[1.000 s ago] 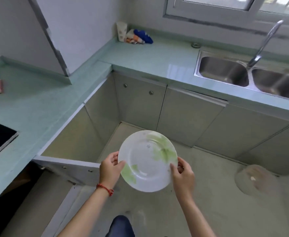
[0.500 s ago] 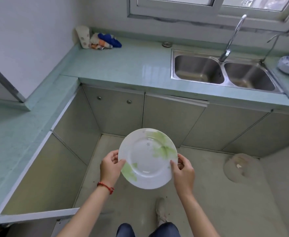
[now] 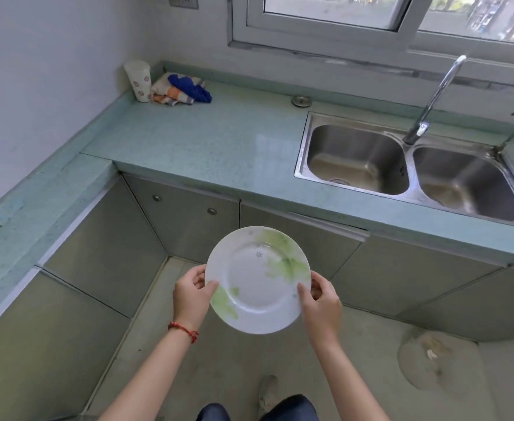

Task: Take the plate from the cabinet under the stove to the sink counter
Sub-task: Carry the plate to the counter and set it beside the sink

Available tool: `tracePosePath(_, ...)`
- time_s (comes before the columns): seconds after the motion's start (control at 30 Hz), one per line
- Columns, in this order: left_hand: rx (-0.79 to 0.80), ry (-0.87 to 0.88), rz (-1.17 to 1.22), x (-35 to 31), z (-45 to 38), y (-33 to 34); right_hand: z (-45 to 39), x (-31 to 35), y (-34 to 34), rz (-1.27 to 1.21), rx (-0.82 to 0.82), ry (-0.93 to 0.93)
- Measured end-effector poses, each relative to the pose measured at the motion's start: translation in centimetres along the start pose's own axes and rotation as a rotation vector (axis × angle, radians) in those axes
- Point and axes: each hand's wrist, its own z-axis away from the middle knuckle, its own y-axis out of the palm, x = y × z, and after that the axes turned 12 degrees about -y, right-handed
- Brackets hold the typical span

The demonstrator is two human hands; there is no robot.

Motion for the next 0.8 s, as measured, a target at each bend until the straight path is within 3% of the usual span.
tracePosePath(0.37, -0.060, -0.016, -0.001, -6.2, -4.7, 8.2, -12.0, -0.8, -1.6, -0.003, 0.049, -0.010)
tracePosePath(0.8, -0.030, -0.035, -0.039, -13.0, -19.3, 13.1, -26.6, -0.5, 5.0, 0.062, 0.038, 0.022)
